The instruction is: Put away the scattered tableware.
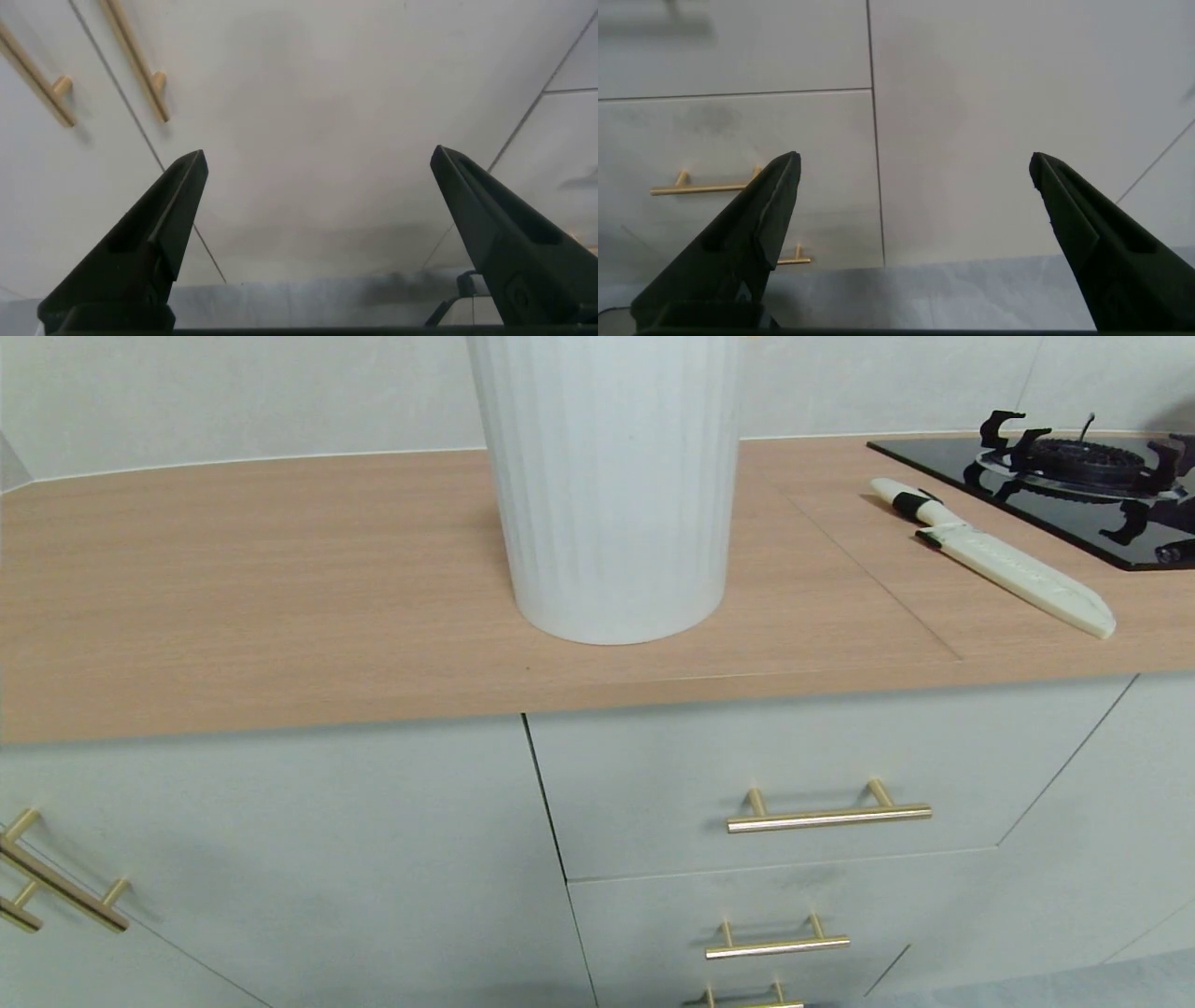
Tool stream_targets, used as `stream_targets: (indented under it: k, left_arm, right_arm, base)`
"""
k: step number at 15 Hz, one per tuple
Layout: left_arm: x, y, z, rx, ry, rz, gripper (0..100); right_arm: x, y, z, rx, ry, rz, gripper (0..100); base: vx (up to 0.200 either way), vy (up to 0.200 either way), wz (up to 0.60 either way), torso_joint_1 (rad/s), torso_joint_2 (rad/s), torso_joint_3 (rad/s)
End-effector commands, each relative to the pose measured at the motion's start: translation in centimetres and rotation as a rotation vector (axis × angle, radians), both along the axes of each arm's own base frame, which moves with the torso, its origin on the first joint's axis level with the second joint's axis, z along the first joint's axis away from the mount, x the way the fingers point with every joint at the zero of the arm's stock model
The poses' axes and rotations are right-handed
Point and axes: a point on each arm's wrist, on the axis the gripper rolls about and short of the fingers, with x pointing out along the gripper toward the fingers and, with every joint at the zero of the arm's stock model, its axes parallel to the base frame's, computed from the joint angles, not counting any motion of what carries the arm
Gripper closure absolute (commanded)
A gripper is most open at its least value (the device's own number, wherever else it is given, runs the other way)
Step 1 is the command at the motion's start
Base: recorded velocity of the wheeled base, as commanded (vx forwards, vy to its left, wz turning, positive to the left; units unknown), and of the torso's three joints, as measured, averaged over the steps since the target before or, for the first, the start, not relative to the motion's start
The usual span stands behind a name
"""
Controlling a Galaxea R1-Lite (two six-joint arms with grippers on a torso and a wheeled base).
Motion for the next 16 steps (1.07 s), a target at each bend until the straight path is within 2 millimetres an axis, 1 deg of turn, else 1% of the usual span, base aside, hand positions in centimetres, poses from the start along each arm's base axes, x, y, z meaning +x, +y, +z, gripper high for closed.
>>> stream_targets:
  k: [1,8,12,14,16]
  left_arm:
    - [0.0,0.0,0.0,0.001,0.0,0.0,0]
    - [0.01,0.0,0.0,0.001,0.001,0.0,0]
    - [0.01,0.0,0.0,-0.001,0.001,0.0,0]
    - [0.0,0.0,0.0,-0.001,0.0,0.0,0]
    - [0.01,0.0,0.0,0.001,0.001,0.0,0]
  right_arm:
    - [0.01,0.0,0.01,0.0,0.001,0.0,0]
    - [0.01,0.0,0.01,-0.002,0.001,0.0,0]
    - [0.01,0.0,0.01,-0.002,0.001,0.0,0]
    - [0.01,0.0,0.01,-0.002,0.001,0.0,0]
    - [0.01,0.0,0.01,-0.002,0.001,0.0,0]
  base:
    - [0.0,0.0,0.0,0.0,0.0,0.0]
    - [0.0,0.0,0.0,0.005,-0.01,-0.005]
    - [0.0,0.0,0.0,0.137,-0.19,-0.223]
    - [0.0,0.0,0.0,0.188,-0.6,-0.266]
    - [0.0,0.0,0.0,0.066,-0.58,-0.261]
